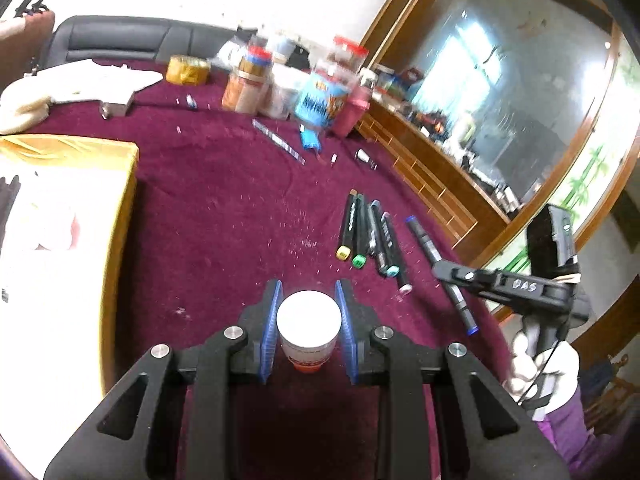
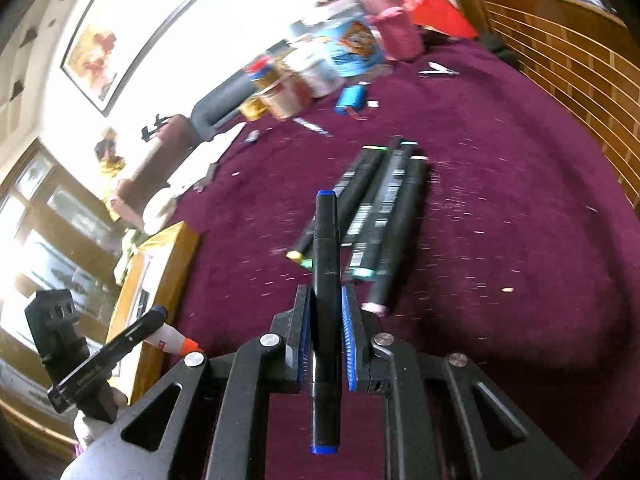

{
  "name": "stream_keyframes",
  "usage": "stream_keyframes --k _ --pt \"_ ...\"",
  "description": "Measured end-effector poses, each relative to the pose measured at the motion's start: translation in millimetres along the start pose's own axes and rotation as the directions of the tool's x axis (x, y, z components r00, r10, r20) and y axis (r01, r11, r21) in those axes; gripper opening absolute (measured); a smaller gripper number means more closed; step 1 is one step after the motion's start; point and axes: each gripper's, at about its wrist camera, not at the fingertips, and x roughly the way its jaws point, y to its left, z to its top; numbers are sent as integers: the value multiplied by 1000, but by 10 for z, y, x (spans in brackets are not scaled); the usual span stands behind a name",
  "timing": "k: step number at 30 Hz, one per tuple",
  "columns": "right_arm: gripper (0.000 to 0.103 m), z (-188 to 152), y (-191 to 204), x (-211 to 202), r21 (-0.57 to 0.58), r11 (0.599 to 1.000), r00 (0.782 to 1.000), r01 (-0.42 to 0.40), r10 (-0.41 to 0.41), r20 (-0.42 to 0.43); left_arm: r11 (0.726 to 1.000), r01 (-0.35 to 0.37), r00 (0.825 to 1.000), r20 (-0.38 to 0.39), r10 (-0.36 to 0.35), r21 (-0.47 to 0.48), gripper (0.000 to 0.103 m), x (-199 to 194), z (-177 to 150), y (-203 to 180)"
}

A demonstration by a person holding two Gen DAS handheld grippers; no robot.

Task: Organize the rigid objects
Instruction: 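Carry the glue bottle to the box with left while right grasps a blue-capped marker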

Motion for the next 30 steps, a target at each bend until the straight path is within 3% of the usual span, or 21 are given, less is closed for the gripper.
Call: stream_keyframes --k 4,8,15,22,30 --pt "13 -28 395 92 -68 996 998 -64 63 -30 1000 -1 998 59 2 -15 24 -385 34 119" --pt "13 -48 853 282 -130 979 985 -156 145 -88 997 -58 994 90 62 -53 24 -805 40 415" --pt "13 -155 1687 843 -180 931 935 -316 274 -226 956 -253 961 72 266 -146 24 -1359 -3 1213" --pt "13 -315 2235 1472 -157 914 889 -375 307 -339 919 -310 946 14 323 -243 24 -1388 -9 1849" --pt "13 -437 2723 2011 -150 913 860 -381 290 -419 901 -341 938 -30 346 -268 24 -1204 239 2217"
